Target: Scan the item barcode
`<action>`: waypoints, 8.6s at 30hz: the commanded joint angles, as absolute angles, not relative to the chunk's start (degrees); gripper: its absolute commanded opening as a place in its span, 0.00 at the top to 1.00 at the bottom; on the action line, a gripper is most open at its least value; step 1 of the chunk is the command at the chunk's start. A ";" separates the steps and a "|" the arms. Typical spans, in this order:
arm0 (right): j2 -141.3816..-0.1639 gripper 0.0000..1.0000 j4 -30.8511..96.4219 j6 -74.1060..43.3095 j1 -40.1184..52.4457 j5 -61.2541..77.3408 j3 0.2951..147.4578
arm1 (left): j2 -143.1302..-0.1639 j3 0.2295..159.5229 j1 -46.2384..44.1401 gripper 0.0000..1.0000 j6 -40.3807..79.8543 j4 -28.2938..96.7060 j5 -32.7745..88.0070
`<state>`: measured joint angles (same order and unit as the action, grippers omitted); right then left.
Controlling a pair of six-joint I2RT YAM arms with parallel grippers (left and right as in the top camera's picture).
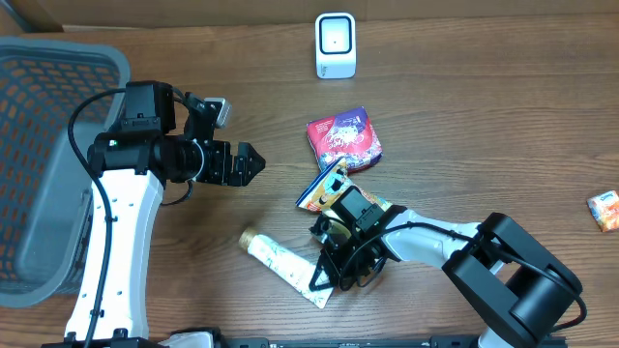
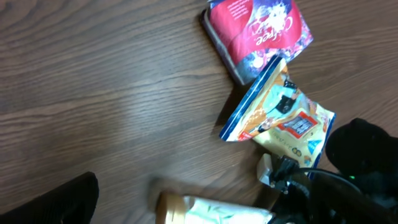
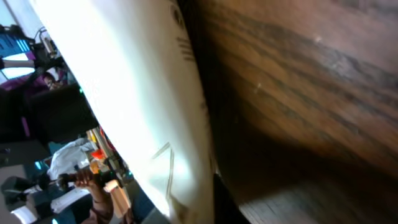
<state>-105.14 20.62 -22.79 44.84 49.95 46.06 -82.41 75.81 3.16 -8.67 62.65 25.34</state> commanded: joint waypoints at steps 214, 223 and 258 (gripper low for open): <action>-106.85 0.96 12.58 -39.92 33.85 21.47 68.77 | -81.91 75.85 3.53 0.00 -7.01 53.10 13.08; -107.50 0.96 8.54 -43.59 34.11 19.79 63.26 | -81.91 75.85 3.53 0.00 -6.59 53.25 13.08; -118.61 0.96 -6.83 -51.07 34.37 18.06 51.37 | -81.95 75.85 3.53 0.00 -6.59 55.09 11.42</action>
<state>-113.06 -10.09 -49.84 34.92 23.68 55.07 -82.39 75.81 3.16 -7.44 54.87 12.60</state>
